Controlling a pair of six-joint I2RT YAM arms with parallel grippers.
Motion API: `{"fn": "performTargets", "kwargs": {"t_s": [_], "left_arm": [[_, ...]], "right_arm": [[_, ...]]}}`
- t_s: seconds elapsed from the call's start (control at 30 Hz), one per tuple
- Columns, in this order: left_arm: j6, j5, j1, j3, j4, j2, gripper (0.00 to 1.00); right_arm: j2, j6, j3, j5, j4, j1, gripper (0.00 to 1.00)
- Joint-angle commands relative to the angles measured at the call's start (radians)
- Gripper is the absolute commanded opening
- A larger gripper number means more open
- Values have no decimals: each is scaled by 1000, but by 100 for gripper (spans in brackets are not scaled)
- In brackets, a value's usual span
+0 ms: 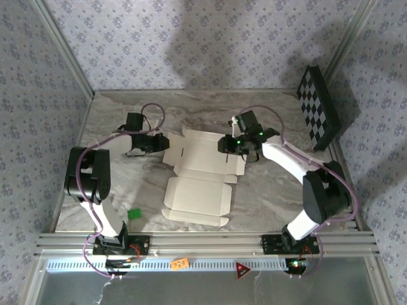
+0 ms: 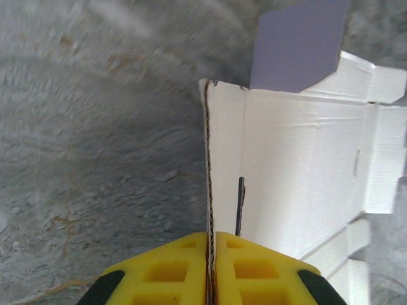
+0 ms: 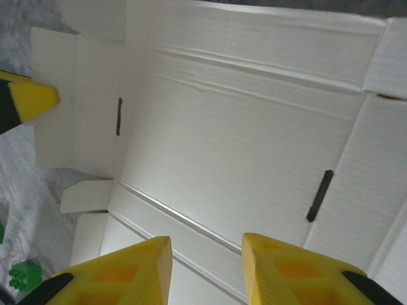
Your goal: Fold the paper box
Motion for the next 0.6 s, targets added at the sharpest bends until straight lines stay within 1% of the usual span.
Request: {"fn": "performTargets", "kwargs": {"t_s": [0.0,0.07,0.17,0.23,0.27,0.33,0.37,0.43,0.47,0.57], "left_arm": [[33,70,-11,7,34,-110,10],[41,100,-19,13,30,-157,9],[61,146,-34,34,11,-222,6],[82,177,-46,54,-11,-263,4],[95,194,-52,67,-28,-284,3],[107,230,-58,89,-46,-319,2],[107,252,-59,100,-50,-336,2],[110,295,-58,127,-70,-365,1],[112,318,-58,141,-80,-380,1],[123,384,-59,179,-106,-424,0]], "right_arm": [[-103,-94,4,2,-64,-40,37],[-163,-160,6,-21,-86,-64,39],[-236,-250,24,-94,-136,-105,42],[-274,-310,74,-118,-184,-130,43],[-295,-380,99,-140,-226,-138,43],[-338,-444,124,-151,-242,-145,46],[-362,-459,130,-191,-251,-147,50],[-390,-494,147,-290,-261,-183,55],[-398,-508,163,-339,-270,-203,55],[-401,-563,237,-427,-330,-245,57]]}}
